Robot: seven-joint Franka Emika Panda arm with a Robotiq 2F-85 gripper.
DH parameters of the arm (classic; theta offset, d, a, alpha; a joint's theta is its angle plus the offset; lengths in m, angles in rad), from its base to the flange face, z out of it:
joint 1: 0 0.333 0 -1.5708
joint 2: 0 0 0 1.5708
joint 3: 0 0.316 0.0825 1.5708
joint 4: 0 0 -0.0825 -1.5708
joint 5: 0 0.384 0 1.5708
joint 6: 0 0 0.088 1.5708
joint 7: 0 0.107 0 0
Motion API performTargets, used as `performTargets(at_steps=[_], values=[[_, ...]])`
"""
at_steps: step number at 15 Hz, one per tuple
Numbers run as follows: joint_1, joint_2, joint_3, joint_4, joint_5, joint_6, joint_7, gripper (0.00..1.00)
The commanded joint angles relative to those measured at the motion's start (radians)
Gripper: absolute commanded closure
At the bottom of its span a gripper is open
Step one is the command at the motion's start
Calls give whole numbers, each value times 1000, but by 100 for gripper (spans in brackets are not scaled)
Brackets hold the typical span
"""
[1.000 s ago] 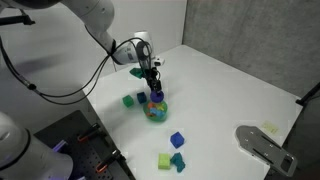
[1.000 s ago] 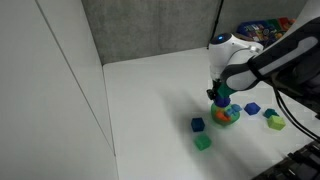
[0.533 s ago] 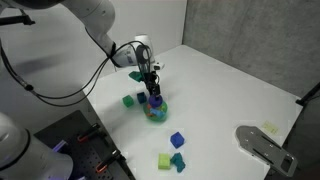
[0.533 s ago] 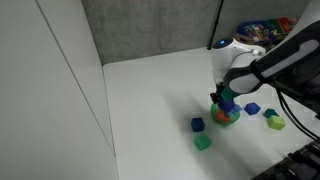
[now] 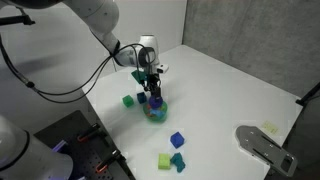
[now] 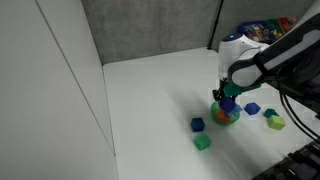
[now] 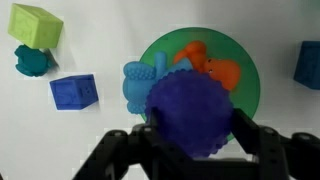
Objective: Put the blue ball in the bowl
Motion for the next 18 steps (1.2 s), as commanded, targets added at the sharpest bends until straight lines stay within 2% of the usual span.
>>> performTargets(at_steps=[1, 4, 18], values=[[-46, -29, 33, -39, 67, 38, -39, 7], [-56, -46, 37, -51, 95, 52, -50, 0], [-60, -119, 57, -74, 142, 66, -97, 0]])
